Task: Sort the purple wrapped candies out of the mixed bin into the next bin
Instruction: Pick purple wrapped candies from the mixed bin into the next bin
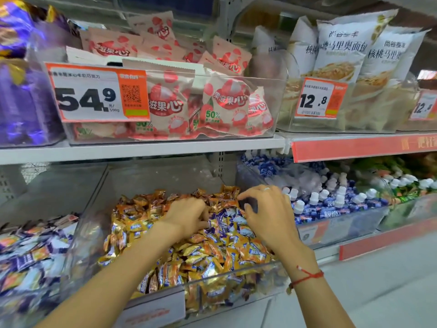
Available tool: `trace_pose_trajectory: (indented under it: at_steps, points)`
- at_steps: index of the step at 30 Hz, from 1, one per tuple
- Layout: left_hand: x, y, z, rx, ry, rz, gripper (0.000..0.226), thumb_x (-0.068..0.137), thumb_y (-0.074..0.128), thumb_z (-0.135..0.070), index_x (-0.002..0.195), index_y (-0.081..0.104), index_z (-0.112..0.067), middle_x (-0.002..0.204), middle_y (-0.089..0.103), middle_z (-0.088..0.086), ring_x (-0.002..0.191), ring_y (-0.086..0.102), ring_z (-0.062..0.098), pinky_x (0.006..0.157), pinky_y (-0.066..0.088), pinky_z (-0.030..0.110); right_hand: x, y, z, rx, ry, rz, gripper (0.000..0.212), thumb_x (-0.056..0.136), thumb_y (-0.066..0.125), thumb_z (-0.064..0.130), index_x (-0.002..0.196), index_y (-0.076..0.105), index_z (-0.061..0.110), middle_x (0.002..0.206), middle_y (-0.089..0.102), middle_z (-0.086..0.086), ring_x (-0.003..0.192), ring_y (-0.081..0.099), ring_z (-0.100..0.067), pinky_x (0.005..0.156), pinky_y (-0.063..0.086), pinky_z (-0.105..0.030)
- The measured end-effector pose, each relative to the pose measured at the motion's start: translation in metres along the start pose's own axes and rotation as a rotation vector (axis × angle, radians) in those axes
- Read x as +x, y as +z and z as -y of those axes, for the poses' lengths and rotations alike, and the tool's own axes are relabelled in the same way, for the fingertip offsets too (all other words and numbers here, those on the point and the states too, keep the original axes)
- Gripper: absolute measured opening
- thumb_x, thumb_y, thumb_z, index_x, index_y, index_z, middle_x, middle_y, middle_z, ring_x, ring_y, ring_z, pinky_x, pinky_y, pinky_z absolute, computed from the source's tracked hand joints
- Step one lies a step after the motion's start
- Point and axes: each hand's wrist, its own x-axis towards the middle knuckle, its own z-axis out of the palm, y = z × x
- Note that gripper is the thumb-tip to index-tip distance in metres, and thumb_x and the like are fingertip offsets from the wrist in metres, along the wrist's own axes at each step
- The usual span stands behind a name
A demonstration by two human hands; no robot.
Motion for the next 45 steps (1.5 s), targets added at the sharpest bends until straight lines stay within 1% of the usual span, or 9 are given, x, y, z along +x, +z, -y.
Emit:
trace_pose_trajectory:
  at_steps: [7,15,20,23,27,30,34,40,45]
  points:
    - [-0.036,-0.03,0.0,-0.602,-0.06,-0.324,0.005,0.083,0.073,-0.035,0.081,0.069,-0.032,0.08,0.072,-0.018,0.081,0.065,-0.005,0.077,0.053,0.025,-0.002,0.003,0.01,0.47,0.077,0.063,0.021,0.095,0.058,0.023,0.112,0.071,0.025,0.097,0.072,0.006,0.085,0.061,-0.004,0.078,0.052,-0.024]
    - [0.016,-0.001,-0.007,-0.015,0.034,0.218,0.041,0.092,0.058,-0.046,0.127,0.061,-0.025,0.129,0.062,-0.002,0.116,0.057,0.021,0.092,0.048,0.036,-0.003,0.004,0.005,-0.051,0.035,-0.11,0.021,0.089,0.063,0.019,0.107,0.072,0.026,0.106,0.069,0.004,0.111,0.051,-0.023,0.091,0.037,-0.036]
    - [0.01,0.003,-0.001,0.054,0.001,0.038,0.029,0.089,0.062,-0.048,0.106,0.071,-0.026,0.11,0.07,-0.005,0.103,0.064,0.019,0.085,0.053,0.038,-0.004,0.004,-0.012,-0.037,0.049,-0.064,0.022,0.087,0.064,0.016,0.106,0.073,0.023,0.104,0.07,0.0,0.116,0.047,-0.023,0.088,0.042,-0.038]
    - [-0.012,-0.016,-0.003,-0.359,-0.049,-0.164,0.031,0.084,0.061,-0.057,0.102,0.074,-0.035,0.1,0.072,-0.016,0.09,0.067,0.007,0.076,0.055,0.032,-0.004,0.001,-0.004,0.131,0.034,-0.128,0.018,0.091,0.06,0.032,0.102,0.074,0.028,0.102,0.07,0.007,0.111,0.05,-0.021,0.09,0.043,-0.04]
    - [-0.03,-0.046,-0.03,-1.088,-0.036,-0.101,0.025,0.081,0.072,-0.037,0.099,0.076,-0.02,0.078,0.076,-0.001,0.076,0.073,0.011,0.072,0.058,0.023,0.001,-0.001,0.002,0.415,0.126,-0.049,0.063,0.073,0.043,0.081,0.104,0.073,0.035,0.106,0.069,0.017,0.114,0.056,-0.013,0.101,0.042,-0.045]
    - [-0.027,-0.055,-0.042,-1.2,-0.061,-0.014,0.024,0.079,0.077,-0.025,0.1,0.075,-0.014,0.083,0.076,0.002,0.08,0.072,0.009,0.071,0.055,0.016,0.0,-0.008,0.007,0.734,0.119,-0.013,0.034,0.086,0.062,0.053,0.105,0.075,0.027,0.099,0.07,0.016,0.098,0.062,0.0,0.085,0.05,-0.022]
    - [-0.014,-0.047,-0.041,-1.134,-0.065,0.268,0.036,0.08,0.078,-0.019,0.114,0.067,-0.021,0.1,0.075,-0.002,0.09,0.07,0.006,0.07,0.054,0.014,0.001,-0.015,0.001,0.898,0.149,-0.19,0.009,0.091,0.065,0.02,0.088,0.071,0.026,0.084,0.071,0.012,0.079,0.067,0.0,0.068,0.05,-0.012]
    - [0.027,0.006,-0.065,-0.292,-0.236,0.298,0.053,0.086,0.061,-0.056,0.097,0.068,-0.004,0.09,0.066,0.017,0.087,0.065,0.031,0.077,0.053,0.037,0.006,-0.014,-0.013,0.716,0.166,-0.266,0.019,0.103,0.04,0.015,0.104,0.058,0.02,0.091,0.057,0.002,0.079,0.057,-0.008,0.07,0.053,-0.017]
    - [0.032,0.018,-0.054,-0.501,-0.184,0.191,0.012,0.084,0.074,-0.026,0.072,0.076,-0.022,0.077,0.069,-0.012,0.087,0.067,0.012,0.081,0.056,0.034,0.009,-0.02,-0.007,0.742,0.301,-0.07,0.023,0.103,0.028,0.011,0.108,0.049,0.02,0.082,0.043,0.001,0.067,0.046,-0.012,0.081,0.054,-0.041]
